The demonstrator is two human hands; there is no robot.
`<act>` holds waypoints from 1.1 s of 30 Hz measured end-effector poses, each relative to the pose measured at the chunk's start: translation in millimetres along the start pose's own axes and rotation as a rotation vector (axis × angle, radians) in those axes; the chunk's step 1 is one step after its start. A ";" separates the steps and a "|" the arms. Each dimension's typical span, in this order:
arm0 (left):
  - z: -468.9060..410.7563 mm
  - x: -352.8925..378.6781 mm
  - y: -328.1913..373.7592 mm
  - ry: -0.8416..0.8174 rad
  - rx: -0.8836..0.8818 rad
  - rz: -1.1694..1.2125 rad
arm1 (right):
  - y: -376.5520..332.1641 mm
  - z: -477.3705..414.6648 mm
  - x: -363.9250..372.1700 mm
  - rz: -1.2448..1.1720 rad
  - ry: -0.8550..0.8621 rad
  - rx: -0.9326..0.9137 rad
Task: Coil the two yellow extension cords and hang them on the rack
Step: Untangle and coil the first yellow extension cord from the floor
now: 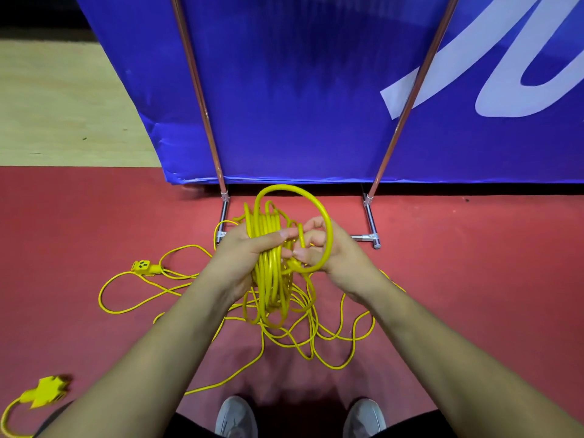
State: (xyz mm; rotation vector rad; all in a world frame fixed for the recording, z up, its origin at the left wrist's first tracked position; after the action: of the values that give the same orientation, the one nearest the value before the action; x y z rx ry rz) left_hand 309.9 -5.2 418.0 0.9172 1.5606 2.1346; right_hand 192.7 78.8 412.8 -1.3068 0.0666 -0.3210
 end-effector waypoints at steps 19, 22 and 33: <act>9.6 13.5 18.0 -0.246 -0.014 0.564 | 10.8 -0.2 -34.7 0.101 0.156 0.095; 16.1 17.3 21.4 -0.242 -0.031 0.709 | 21.3 -3.7 -29.3 0.072 0.195 0.106; 5.3 0.5 4.6 0.065 0.009 0.223 | -1.0 4.9 -18.8 -0.194 -0.112 0.039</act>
State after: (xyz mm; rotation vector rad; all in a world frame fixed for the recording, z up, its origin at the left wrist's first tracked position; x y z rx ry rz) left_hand 313.5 -2.6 423.5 1.0803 1.5644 2.3310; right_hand 175.7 88.3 412.6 -1.2933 -0.1619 -0.4116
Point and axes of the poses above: each hand's wrist, its own z-axis away from the middle knuckle, its own x-axis out of the palm, y = z × x, the point moved 5 cm from there along -z, towards the middle knuckle, and after that the axes turned 11 degrees about x, right-handed, at the moved point
